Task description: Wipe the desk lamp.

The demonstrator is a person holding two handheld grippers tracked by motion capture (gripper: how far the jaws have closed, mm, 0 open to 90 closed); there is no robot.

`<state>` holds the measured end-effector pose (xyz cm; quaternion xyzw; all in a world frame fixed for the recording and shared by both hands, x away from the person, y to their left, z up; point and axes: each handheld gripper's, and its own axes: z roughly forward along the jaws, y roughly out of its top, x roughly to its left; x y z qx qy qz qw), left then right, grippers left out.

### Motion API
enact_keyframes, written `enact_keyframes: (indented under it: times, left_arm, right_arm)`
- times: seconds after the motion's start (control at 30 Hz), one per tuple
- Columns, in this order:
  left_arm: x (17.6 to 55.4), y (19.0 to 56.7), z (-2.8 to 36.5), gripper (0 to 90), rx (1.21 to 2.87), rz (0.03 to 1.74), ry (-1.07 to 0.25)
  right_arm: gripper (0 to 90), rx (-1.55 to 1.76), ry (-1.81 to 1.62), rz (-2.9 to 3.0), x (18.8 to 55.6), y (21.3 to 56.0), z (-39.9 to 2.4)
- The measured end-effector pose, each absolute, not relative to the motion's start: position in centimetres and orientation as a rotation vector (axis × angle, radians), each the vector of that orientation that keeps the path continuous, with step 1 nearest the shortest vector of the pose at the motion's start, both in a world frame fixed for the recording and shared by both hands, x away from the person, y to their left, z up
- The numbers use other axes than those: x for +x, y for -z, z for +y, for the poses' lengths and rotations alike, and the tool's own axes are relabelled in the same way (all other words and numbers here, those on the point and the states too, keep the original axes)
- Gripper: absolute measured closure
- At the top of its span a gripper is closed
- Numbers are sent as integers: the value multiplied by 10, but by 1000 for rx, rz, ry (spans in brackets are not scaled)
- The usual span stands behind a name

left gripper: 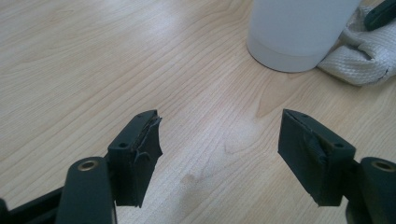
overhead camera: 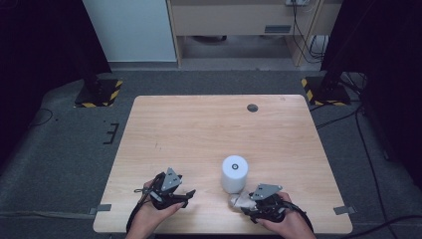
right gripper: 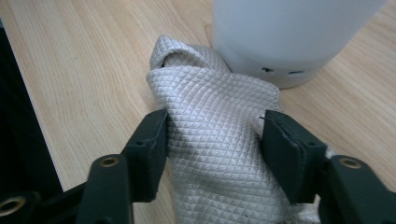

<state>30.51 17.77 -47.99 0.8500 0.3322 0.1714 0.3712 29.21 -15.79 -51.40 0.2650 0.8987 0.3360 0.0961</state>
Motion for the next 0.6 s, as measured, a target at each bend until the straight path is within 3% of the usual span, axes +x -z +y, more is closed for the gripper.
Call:
enact_keyframes:
  times: [0.3, 0.33, 0.4, 0.6]
  left_arm:
    - [305, 481, 176, 293, 2187, 850, -443]
    - [305, 481, 176, 293, 2188, 849, -445]
    - [305, 481, 176, 293, 2188, 850, -447]
    - [305, 480, 177, 293, 2186, 852, -448]
  right_arm:
    - [624, 788, -994, 2677, 295, 516, -161]
    - [695, 789, -1001, 2680, 296, 515, -163]
    - [743, 796, -1013, 2677, 297, 514, -165]
    - [773, 808, -1024, 2656, 295, 510, -171]
